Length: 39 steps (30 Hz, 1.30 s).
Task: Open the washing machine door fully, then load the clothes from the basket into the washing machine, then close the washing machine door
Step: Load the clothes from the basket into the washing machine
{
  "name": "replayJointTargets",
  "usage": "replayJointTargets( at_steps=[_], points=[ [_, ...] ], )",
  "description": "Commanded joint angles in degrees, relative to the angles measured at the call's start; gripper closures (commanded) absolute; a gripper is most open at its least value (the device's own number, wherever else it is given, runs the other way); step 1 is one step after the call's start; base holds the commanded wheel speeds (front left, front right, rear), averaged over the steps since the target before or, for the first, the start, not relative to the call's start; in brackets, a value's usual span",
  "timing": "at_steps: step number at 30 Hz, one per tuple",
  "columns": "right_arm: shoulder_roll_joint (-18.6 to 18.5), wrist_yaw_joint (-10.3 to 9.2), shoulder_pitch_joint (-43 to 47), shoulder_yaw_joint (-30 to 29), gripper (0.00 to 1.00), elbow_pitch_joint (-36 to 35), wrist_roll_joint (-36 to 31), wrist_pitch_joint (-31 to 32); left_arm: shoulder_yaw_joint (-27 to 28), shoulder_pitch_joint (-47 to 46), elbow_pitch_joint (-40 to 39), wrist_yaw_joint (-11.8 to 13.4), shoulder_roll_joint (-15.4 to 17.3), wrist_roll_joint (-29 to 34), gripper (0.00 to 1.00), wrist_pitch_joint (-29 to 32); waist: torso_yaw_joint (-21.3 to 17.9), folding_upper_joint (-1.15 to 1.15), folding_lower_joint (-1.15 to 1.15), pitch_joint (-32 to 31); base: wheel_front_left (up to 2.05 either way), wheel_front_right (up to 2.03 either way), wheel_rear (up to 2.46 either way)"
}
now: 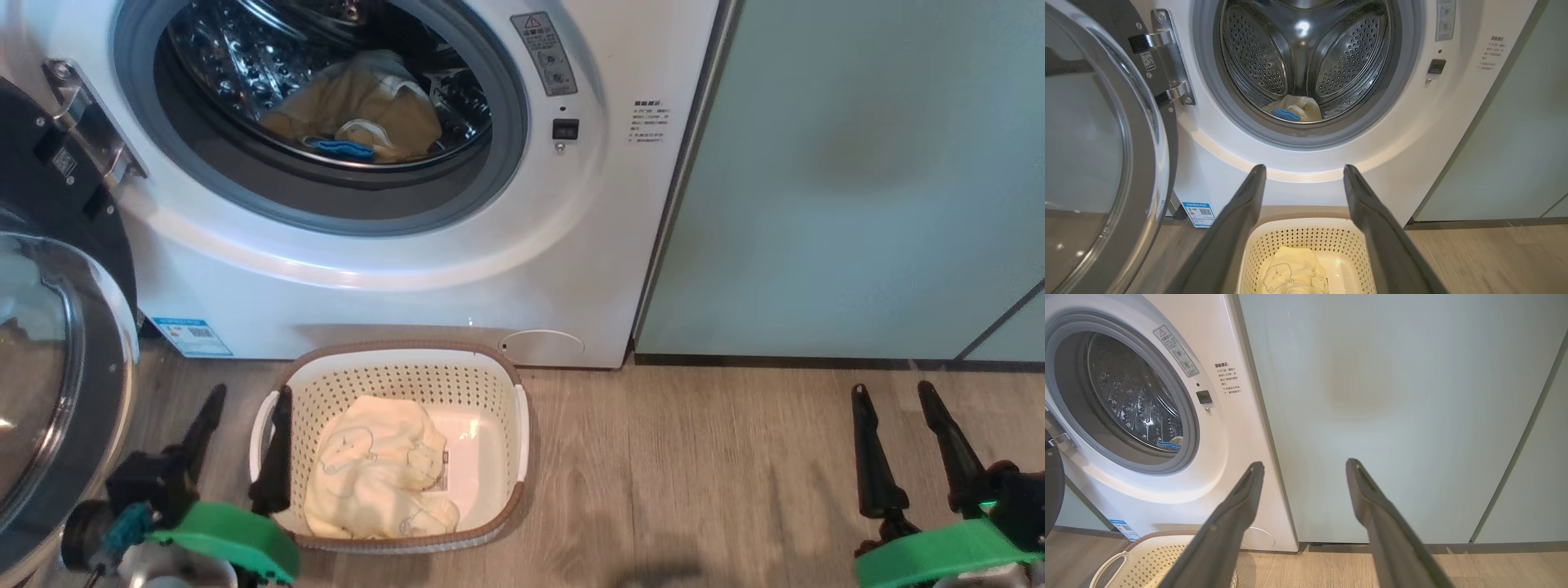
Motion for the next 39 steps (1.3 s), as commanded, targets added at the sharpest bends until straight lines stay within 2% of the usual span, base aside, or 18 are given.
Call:
replayJointTargets(
  at_steps=[1,9,16,24,39],
  points=[
    [-0.49,-0.16,-1.27,1.27,0.0,-2.14,0.12,-0.38,1.96,-3.06,-1.04,-0.88,0.67,0.1,0.0,-0.21,0.09,0.0,0.0,0.47,0.0,0.0,0.0],
    [-0.4,-0.16,-2.7,1.53,0.0,-2.97,0.07,-0.38,-0.52,-6.93,2.54,-3.51,0.72,-0.63,0.0,1.17,-0.39,0.0,0.0,3.95,0.0,0.0,0.0],
    [-0.14,-0.16,-5.22,1.44,0.0,-4.17,0.2,-0.38,-4.09,-12.83,8.51,-6.23,-0.17,-0.73,0.0,3.63,-1.62,0.0,0.0,10.21,0.0,0.0,0.0],
    [0.16,-0.16,-9.58,1.92,0.0,-7.06,0.18,-0.38,-6.43,-22.24,19.89,-9.36,-0.51,-0.82,0.0,5.48,-3.69,0.0,0.0,20.67,0.0,0.0,0.0],
    [0.32,-0.16,-17.93,3.99,0.0,-10.58,1.55,-0.38,-8.77,-37.94,41.63,-12.86,-0.36,-0.36,0.0,3.5,-7.7,0.0,0.0,36.77,0.0,0.0,0.0]
  ],
)
